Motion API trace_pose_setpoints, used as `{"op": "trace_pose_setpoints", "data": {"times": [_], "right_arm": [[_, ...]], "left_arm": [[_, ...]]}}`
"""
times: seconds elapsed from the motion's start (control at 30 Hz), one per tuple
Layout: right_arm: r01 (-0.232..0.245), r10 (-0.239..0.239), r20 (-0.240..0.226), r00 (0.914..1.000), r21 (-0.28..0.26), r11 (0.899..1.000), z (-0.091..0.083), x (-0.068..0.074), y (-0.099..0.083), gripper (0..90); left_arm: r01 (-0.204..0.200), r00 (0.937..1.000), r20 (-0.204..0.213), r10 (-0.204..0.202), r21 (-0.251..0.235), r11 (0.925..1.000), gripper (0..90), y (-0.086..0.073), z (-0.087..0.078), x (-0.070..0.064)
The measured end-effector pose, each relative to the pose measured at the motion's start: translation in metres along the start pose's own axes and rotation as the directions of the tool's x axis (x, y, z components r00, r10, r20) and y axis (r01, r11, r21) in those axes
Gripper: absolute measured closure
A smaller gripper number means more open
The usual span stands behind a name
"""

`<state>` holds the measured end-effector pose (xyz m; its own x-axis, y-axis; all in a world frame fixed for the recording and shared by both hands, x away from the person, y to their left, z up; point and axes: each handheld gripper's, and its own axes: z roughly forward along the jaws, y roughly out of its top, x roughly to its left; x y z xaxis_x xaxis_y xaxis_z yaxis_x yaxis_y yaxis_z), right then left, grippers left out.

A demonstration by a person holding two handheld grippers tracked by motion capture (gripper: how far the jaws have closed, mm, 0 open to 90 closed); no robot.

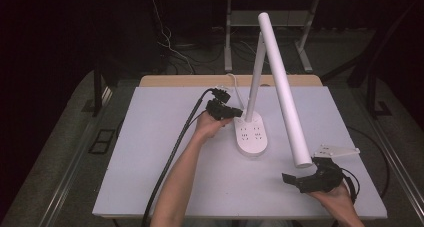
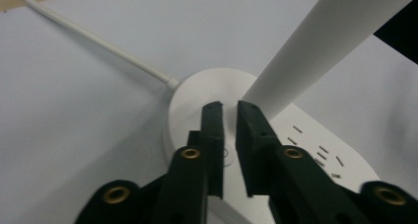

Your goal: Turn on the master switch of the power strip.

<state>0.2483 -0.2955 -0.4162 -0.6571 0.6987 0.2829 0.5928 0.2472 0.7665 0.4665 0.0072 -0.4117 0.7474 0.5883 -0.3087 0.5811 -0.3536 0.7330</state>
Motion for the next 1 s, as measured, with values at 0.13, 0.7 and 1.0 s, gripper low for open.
{"op": "trace_pose_setpoints", "data": {"times": [0.13, 0.7, 1.0], "right_arm": [[0.0, 0.0, -0.002, 1.0, 0.0, 1.0, 0.001, 0.0, 0.0, 0.6], [-0.001, 0.001, 0.002, 1.0, -0.006, 1.0, 0.0, -0.001, 0.0, 0.5], [-0.003, 0.003, 0.008, 1.0, -0.012, 1.0, 0.0, -0.002, -0.001, 0.5]], "left_arm": [[-0.004, 1.0, -0.008, 0.004, 0.016, 0.9999, 89.9, -0.001, 0.003, -0.001], [-0.073, 0.996, -0.046, 0.077, 0.083, 0.9938, 90.0, -0.004, 0.01, -0.005], [-0.031, 0.9977, -0.057, 0.036, 0.075, 0.9967, 90.0, -0.005, 0.014, -0.005]]}}
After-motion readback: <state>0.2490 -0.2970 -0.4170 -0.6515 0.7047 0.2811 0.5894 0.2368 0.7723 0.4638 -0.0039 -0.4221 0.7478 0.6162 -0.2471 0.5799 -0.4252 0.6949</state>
